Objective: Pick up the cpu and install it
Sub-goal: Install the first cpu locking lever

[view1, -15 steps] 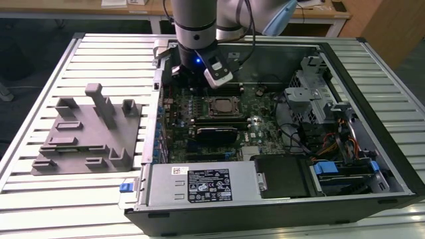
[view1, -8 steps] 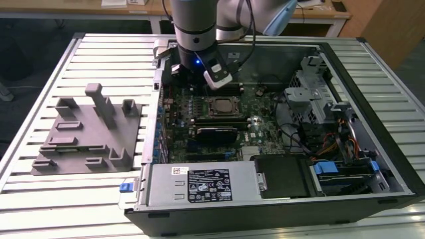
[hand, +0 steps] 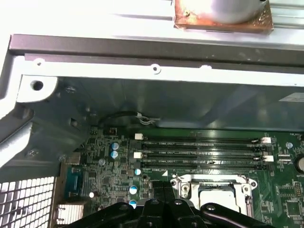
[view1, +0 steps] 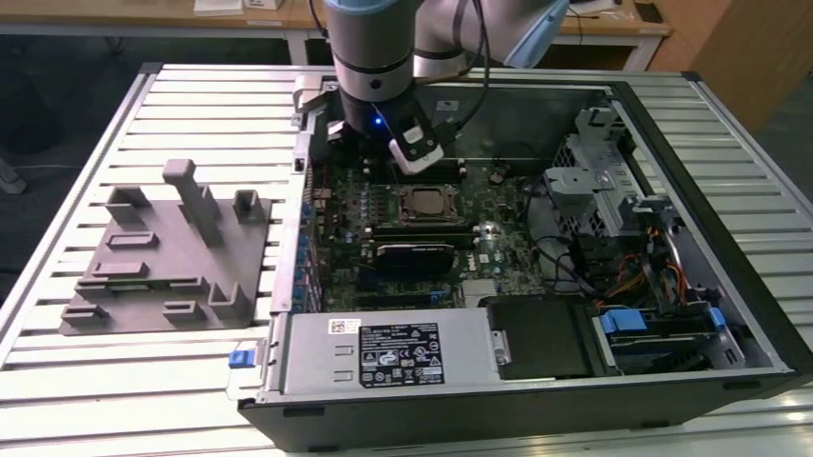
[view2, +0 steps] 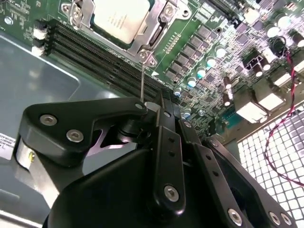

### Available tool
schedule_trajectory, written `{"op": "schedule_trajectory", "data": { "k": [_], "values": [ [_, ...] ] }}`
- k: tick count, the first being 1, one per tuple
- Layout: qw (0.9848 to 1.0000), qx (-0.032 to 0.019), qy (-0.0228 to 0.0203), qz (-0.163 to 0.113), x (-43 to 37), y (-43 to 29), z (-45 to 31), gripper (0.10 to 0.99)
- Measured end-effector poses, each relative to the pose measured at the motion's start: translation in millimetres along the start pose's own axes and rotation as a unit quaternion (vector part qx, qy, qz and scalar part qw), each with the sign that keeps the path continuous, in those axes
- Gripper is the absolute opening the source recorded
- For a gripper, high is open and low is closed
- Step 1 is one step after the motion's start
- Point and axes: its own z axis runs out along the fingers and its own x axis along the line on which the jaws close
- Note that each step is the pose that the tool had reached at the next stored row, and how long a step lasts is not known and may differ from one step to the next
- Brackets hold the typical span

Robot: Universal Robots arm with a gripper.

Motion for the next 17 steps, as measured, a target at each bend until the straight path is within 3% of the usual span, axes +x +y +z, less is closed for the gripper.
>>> {"op": "schedule_trajectory", "data": {
  "k": [12, 17],
  "values": [
    [0.9986, -0.0524, 0.0013, 0.003, 0.1, -7.4, -2.1, 0.106],
    [0.9985, -0.055, 0.0014, 0.004, 0.1, -7.7, -2.2, 0.106]
  ]
}}
